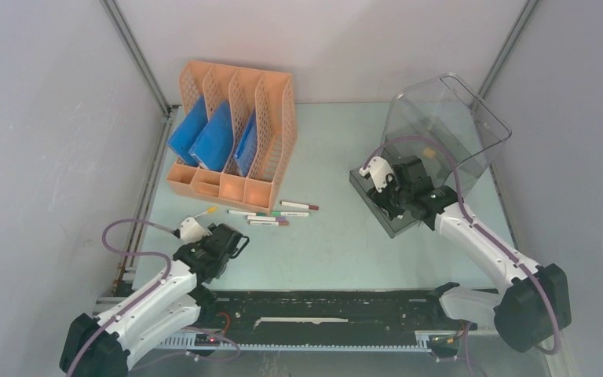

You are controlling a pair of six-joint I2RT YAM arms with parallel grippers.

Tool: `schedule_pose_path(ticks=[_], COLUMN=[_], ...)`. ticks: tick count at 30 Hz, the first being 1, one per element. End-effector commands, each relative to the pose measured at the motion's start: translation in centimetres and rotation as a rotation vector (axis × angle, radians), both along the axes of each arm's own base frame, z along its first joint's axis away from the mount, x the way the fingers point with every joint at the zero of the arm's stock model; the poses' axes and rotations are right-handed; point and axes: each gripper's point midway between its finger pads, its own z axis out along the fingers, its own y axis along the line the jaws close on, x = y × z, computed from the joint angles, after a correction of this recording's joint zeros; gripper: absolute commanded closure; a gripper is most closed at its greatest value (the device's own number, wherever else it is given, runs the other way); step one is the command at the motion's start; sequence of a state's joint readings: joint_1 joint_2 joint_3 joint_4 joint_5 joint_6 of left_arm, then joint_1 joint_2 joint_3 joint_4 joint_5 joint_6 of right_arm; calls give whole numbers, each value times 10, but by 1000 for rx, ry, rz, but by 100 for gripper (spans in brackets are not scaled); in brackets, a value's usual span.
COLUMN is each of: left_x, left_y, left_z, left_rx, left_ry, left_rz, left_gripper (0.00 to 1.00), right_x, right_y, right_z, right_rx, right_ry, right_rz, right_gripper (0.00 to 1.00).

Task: Organize the desk
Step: Pick up the stationery from the center of the board.

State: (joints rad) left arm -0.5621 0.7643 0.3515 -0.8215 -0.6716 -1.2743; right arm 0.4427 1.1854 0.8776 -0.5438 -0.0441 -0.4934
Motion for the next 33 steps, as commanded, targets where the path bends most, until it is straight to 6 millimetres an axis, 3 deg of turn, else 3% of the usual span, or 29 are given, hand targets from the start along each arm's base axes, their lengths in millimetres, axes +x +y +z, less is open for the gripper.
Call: schedule_pose_path(ticks=[1,5,10,17,20,33], left_x=[6,7,12,13,13,14], left_y=[-3,-5,-16,-27,-28,-36], left_z=[-1,-2,-7,-16,-18,-22], left_rx=[-38,-49,-77,-101,-93,-57], left_ry=[-26,-16,-5,36,51,178], left_rz=[-1,-6,-54,-100,-111,-164], left_gripper=[21,24,41,48,57,58], right_x=[2,2,2,2,2,1], right_y=[1,0,-1,-1,-1,-2], right_z=[18,20,23,26,28,39], right_rx=[26,25,32,42,44,69], right_ry=[-53,-59,-68,-76,-84,-114], right_rz=[12,8,4,3,3,-2], right_gripper=[44,44,44,44,44,43])
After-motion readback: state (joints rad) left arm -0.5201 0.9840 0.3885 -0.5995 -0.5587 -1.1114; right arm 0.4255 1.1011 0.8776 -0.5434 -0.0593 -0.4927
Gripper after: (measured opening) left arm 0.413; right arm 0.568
